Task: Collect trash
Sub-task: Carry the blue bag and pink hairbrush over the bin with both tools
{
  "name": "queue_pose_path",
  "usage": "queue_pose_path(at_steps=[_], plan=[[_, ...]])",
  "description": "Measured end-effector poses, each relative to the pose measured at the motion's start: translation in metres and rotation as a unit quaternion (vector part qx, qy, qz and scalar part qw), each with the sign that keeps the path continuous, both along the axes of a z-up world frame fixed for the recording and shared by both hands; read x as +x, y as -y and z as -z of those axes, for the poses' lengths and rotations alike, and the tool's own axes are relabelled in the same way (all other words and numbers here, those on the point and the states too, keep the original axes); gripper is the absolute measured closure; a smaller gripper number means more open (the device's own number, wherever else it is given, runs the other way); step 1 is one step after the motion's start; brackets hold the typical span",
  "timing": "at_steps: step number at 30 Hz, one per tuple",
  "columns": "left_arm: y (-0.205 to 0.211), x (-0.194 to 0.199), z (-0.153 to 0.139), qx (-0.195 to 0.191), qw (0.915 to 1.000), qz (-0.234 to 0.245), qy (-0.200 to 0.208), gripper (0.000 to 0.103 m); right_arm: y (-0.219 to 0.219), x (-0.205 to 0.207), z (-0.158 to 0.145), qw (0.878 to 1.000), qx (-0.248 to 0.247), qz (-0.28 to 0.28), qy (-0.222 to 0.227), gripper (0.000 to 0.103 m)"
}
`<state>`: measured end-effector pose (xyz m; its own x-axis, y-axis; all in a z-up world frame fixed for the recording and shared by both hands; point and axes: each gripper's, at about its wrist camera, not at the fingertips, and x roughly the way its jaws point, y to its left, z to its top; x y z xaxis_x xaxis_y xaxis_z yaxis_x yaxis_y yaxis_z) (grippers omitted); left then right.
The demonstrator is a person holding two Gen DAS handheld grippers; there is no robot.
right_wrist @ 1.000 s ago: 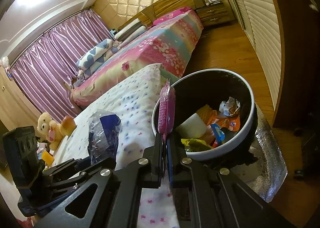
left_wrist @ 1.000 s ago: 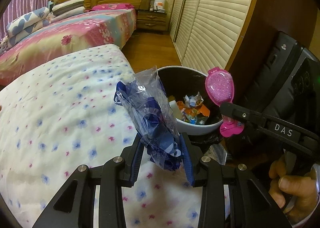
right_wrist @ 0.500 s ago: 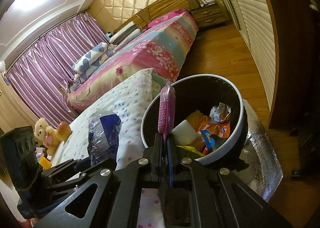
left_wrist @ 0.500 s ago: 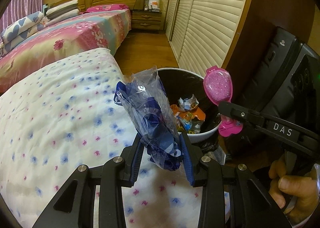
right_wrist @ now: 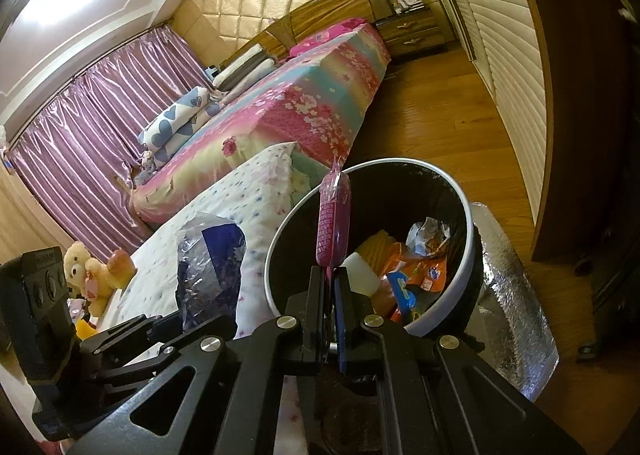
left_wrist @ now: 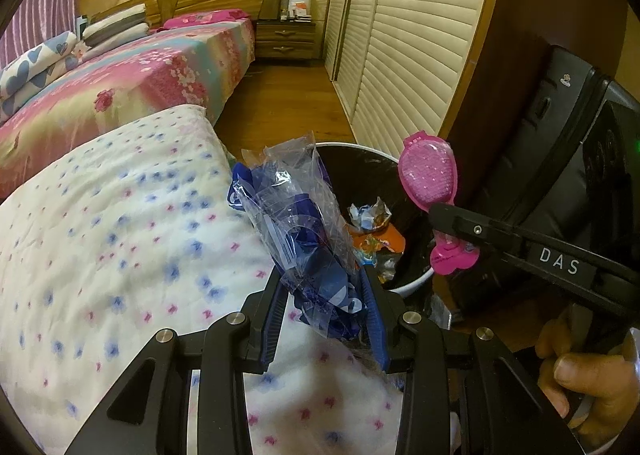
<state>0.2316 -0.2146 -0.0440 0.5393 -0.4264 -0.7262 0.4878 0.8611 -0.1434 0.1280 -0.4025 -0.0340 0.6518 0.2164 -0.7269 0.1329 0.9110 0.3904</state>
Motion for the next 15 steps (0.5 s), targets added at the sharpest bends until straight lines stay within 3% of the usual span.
queue_pose_path(at_steps=[15], plan=[[0.019,0.02,0.003,0.011,0.9999,-0.002,-0.001,0.068,0.009,0.019,0.007,1.0,-0.004,0.0,-0.014,0.099]])
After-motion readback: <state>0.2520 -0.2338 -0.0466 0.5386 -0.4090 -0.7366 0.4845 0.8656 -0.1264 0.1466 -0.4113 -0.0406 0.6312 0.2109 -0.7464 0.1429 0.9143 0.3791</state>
